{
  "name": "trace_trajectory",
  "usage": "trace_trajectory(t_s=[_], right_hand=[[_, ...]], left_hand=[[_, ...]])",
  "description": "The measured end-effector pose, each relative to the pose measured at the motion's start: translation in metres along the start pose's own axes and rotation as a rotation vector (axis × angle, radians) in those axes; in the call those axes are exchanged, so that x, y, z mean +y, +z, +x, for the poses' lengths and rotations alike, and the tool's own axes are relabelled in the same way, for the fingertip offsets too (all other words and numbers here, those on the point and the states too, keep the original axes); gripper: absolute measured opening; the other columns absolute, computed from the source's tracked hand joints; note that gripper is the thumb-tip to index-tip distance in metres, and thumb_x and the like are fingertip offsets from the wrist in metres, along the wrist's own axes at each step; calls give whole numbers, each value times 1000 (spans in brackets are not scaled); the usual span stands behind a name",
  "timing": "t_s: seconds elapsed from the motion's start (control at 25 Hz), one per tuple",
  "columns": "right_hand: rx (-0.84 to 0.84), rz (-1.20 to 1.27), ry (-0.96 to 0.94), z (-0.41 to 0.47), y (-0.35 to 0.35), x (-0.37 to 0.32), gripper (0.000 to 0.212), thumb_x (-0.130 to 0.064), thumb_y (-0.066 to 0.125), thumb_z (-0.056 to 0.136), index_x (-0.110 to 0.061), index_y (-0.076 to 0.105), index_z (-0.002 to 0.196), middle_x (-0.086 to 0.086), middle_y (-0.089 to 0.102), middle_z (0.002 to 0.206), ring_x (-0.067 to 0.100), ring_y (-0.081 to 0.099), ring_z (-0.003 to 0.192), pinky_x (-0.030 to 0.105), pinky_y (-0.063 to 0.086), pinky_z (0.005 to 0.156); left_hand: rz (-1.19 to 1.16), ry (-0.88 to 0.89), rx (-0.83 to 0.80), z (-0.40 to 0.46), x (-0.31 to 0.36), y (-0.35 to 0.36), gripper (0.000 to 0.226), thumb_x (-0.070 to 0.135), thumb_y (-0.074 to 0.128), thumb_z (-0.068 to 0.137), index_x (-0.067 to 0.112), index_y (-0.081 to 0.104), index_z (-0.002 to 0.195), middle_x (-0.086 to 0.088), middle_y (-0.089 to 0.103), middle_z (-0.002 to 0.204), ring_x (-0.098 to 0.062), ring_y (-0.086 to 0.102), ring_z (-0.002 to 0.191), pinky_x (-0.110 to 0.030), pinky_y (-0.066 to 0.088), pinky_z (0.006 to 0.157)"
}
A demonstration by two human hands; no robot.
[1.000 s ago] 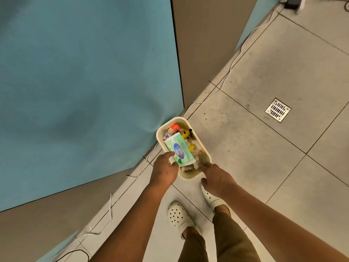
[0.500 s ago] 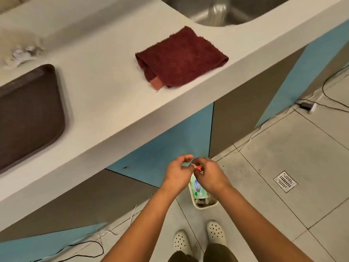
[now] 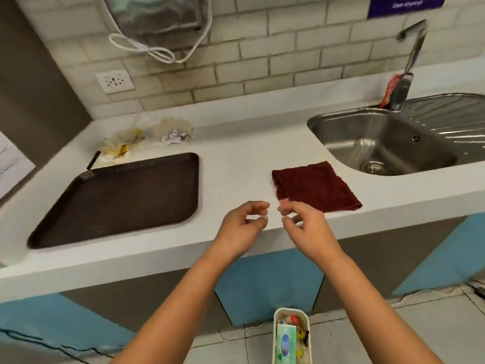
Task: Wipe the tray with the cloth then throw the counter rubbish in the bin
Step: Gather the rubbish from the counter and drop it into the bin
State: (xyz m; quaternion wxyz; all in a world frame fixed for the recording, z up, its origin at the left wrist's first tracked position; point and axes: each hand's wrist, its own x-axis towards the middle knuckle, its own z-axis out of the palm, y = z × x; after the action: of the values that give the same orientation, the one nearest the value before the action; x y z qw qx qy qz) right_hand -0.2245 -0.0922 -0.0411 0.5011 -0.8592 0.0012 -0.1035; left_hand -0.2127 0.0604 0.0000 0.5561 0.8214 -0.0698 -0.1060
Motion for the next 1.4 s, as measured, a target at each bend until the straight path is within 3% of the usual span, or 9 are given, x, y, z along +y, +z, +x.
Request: trace_trajectory(t_s=[0.32, 0.48, 0.64, 0.8, 0.92, 1.12, 1.32, 1.4], right_hand=[[-147, -13, -57, 74, 79, -39, 21, -9, 55, 87, -24, 64, 99, -11, 62, 97, 5, 58, 75, 11, 42, 65], [-174, -26, -36, 125, 128, -61, 20, -9, 53, 88, -19, 65, 101, -7, 61, 97, 5, 56, 68, 12, 41, 65], [-188, -22, 18, 173, 182, -82, 18, -9, 53, 88, -20, 65, 96, -6, 63, 93, 4, 54, 61, 13, 43, 67], [-207, -53, 58, 209, 224, -93, 19, -7, 54, 88, -21, 63, 96, -4, 61, 91, 4, 55, 69, 12, 43, 72], [-211, -127, 64, 236, 244, -94, 20, -7, 55, 87, -17, 64, 101, -6, 60, 95, -3, 53, 76, 15, 40, 80], [-221, -261, 32, 284, 277, -98, 21, -7, 57, 86, -16, 66, 103, -5, 61, 99, 7, 56, 85, 19, 43, 87], [-319, -412, -42, 334, 312, -112, 24, -13, 52, 88, -21, 63, 109, -9, 53, 105, 11, 55, 94, 20, 42, 90], [-348, -475, -97, 356, 330, -119, 28, -14, 50, 89, -21, 60, 114, -6, 53, 116, 13, 53, 104, 18, 39, 89]], left_hand=[[-60, -17, 174, 35, -19, -102, 26, 10, 53, 91, 27, 59, 109, 11, 60, 99, -10, 57, 84, -6, 43, 57], [-50, -41, 270, 72, -39, -175, 28, 9, 53, 91, 21, 60, 115, 11, 60, 97, -3, 58, 86, -8, 46, 65], [-54, -79, 338, 114, -63, -248, 29, 9, 55, 89, 22, 62, 114, 8, 62, 100, -8, 59, 91, -16, 43, 71], [60, -74, 394, 160, -87, -310, 26, 10, 55, 90, 20, 61, 114, 4, 58, 103, -2, 54, 78, -6, 41, 64], [174, -78, 411, 190, -106, -343, 29, 11, 54, 90, 17, 60, 118, 3, 57, 109, 0, 53, 74, -15, 40, 77], [258, -112, 441, 243, -137, -400, 32, 12, 52, 91, 18, 58, 122, -2, 53, 129, -20, 57, 109, -20, 41, 86], [516, -48, 569, 300, -157, -446, 38, 16, 57, 85, 18, 59, 122, -7, 46, 134, -26, 49, 120, -32, 42, 99], [593, -29, 580, 321, -164, -458, 47, 21, 61, 81, 20, 55, 128, -9, 40, 141, -28, 40, 129, -38, 39, 105]])
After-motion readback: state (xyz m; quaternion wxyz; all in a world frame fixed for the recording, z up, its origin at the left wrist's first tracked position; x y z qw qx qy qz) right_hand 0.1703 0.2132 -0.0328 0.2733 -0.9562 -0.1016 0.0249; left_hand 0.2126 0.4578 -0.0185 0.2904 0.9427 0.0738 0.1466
